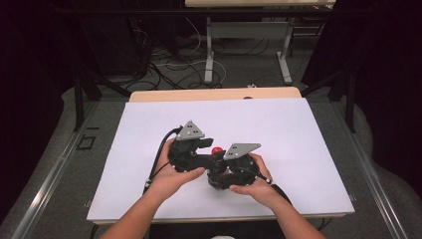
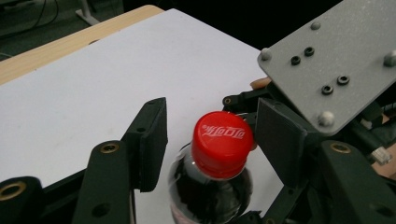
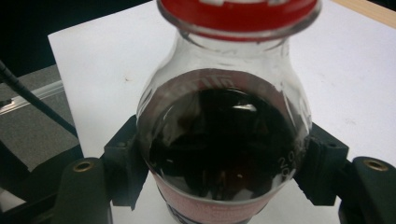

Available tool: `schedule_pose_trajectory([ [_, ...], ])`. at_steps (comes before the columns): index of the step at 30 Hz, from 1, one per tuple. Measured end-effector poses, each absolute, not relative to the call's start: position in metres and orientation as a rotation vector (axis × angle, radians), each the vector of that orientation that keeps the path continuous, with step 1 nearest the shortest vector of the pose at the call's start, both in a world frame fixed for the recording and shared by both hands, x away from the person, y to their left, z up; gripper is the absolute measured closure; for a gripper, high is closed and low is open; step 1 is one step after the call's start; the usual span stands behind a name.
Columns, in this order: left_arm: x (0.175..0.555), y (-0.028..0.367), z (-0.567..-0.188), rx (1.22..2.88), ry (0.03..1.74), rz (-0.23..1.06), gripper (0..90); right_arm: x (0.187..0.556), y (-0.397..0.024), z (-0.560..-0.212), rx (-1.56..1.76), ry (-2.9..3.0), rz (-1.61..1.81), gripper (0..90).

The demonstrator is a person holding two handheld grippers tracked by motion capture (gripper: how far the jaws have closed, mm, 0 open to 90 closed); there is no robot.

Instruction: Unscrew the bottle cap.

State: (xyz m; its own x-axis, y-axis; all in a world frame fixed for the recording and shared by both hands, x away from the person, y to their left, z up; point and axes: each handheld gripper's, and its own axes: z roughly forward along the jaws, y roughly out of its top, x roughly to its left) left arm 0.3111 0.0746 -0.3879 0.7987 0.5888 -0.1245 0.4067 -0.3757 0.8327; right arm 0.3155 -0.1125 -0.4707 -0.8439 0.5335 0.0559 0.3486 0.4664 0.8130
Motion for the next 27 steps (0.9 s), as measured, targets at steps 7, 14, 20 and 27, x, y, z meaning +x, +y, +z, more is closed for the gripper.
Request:
schedule_pose_trajectory([
  [7, 0.315, 0.081, -0.390, 2.043, 0.638, 0.165, 50.7, 0.314, -0.111, -0.470, 0.739, 2.535, 1.336, 30.1],
  [14, 0.320, 0.077, -0.394, 2.043, 0.610, 0.108, 58.8, 0.312, -0.109, -0.469, 0.715, 2.564, 1.338, 30.1],
  [20, 0.316, 0.068, -0.395, 2.037, 0.648, 0.178, 60.7, 0.313, -0.109, -0.471, 0.733, 2.542, 1.346, 30.1],
  [27, 0.310, 0.060, -0.394, 2.015, 0.748, 0.266, 61.2, 0.313, -0.110, -0.471, 0.760, 2.502, 1.318, 30.1],
])
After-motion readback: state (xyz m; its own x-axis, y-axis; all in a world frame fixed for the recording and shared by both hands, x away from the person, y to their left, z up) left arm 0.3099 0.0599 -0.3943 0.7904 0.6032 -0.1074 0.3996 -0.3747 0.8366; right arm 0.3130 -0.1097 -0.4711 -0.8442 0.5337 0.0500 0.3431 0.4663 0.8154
